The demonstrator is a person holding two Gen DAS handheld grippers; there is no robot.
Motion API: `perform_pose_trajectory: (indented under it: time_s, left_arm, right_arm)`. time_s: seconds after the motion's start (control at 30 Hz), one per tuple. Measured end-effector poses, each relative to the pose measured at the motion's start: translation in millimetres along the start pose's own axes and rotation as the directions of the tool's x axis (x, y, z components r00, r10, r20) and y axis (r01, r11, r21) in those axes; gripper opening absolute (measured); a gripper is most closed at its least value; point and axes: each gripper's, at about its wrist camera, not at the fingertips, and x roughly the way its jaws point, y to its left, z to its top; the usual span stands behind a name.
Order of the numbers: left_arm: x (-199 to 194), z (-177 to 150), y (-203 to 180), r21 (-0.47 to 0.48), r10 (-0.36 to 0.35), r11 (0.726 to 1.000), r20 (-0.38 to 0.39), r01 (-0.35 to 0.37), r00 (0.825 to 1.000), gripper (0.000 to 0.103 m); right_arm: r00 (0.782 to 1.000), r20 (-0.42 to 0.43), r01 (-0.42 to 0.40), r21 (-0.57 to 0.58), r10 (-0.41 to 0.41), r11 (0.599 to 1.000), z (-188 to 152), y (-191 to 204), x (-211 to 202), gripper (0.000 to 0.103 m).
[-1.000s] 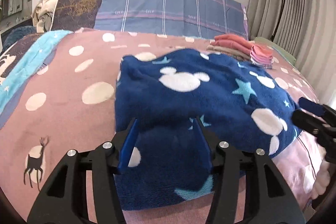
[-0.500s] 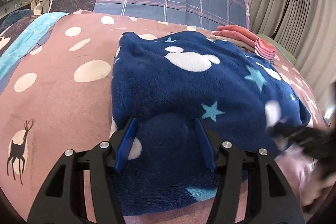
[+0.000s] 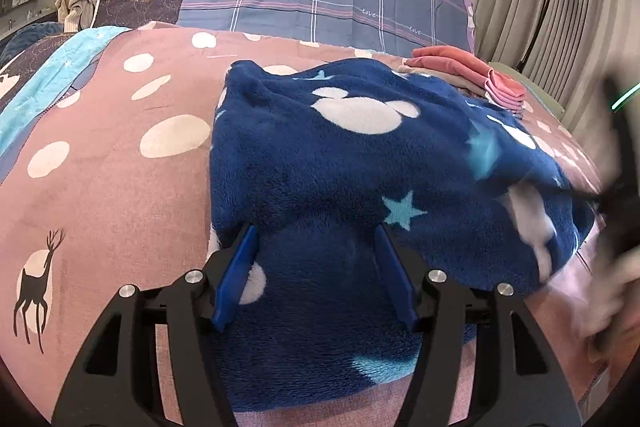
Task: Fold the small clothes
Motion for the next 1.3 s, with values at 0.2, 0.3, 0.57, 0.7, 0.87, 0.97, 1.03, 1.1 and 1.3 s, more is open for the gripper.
perform_pose_trajectory:
  time_s: [0.2, 0.3, 0.57, 0.7, 0.87, 0.97, 1.03, 1.1, 1.3]
  left_arm:
    - [0.9, 0.6, 2.1, -0.001, -0.002, 1.000, -0.004, 0.002, 1.000, 0.063]
    - [0.6, 0.1, 1.3, 0.005, 0.003, 1.000, -0.002, -0.003, 1.000, 0.063]
    - [1.0, 0.4, 3.3, -0.002, -0.022, 1.000, 0.002, 0.022, 1.000, 0.065]
    - [1.5, 1.5, 7.8, -0.017, -0.049, 0.999, -0.002, 0.049, 0.999, 0.067]
    - [-15.3, -1.0, 17.1, -0.068, -0.090, 0.993, 0.034, 0.092, 0.995, 0.067]
    - [-31.1, -4.9, 25.8, -0.088, -0.081, 0.992, 0.056, 0.086, 0.995, 0.067]
    - [-38.7, -7.0, 32.3, -0.084, -0.007, 0.996, 0.070, 0.013, 0.998, 0.067]
    - [-47.3, -9.6, 49.4, -0.111, 0.056, 0.993, 0.081, -0.047, 0.995, 0.068]
    - [-78.4, -20.3, 110.9, -0.285, 0.181, 0.947, 0.099, -0.147, 0.978, 0.067]
  right_arm:
    - [0.994, 0.088, -0.067, -0.017, 0.068, 0.998, 21.2, 8.8, -31.2, 0.020]
    - [0.973, 0.232, 0.015, -0.099, 0.008, 0.995, 60.6, 24.9, -53.6, 0.020]
    - [0.997, -0.073, -0.006, 0.094, 0.013, 0.996, 81.0, -25.1, 78.2, 0.018]
    - [0.997, -0.055, -0.042, 0.064, 0.046, 0.997, 80.6, -25.4, 74.7, 0.020]
    - [0.993, 0.073, -0.091, 0.036, 0.089, 0.995, 79.0, -13.4, 13.2, 0.024]
    - [0.978, 0.132, -0.133, -0.193, 0.160, 0.972, 56.6, 31.9, -34.2, 0.039]
    - [0.971, 0.150, -0.117, -0.382, 0.186, 0.917, 22.2, 69.5, -55.5, 0.056]
    - [0.972, 0.134, -0.100, -0.515, 0.195, 0.852, -13.9, 103.0, -60.1, 0.059]
    - [0.972, 0.115, -0.038, -0.786, 0.206, 0.617, -108.8, 185.7, -57.0, 0.063]
